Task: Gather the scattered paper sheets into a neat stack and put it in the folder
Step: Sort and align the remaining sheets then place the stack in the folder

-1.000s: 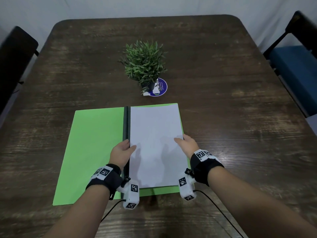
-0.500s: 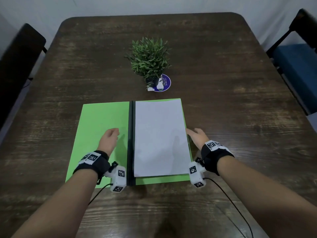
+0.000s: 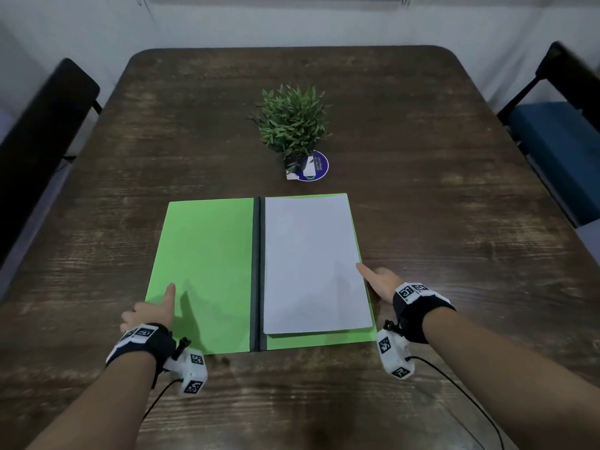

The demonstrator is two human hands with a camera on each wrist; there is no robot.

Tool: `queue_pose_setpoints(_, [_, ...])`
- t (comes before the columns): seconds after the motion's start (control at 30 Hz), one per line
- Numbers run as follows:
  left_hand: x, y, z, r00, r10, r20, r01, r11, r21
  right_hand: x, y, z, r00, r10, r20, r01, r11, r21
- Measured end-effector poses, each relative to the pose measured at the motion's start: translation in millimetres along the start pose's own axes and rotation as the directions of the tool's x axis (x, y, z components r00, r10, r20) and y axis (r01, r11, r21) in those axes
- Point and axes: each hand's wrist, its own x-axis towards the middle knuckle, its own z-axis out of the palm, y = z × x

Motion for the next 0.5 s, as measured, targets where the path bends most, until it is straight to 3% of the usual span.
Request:
queue_pose_setpoints(0.17, [5.3,-2.7,-3.6,0.999,-0.044,0.021,0.045,0.997,-0.056,2.9,-9.4,24.1,0.998,-0.065,0.025,0.063,0.996,0.070])
queue_pose_setpoints(0.5, [-5.4,1.6,-42.8,0.989,-0.035,0.142,0.036,0.999,-0.003,-1.1,-15.6,24.0,0.997,-0.055,0.059,0.051,0.996,0.067])
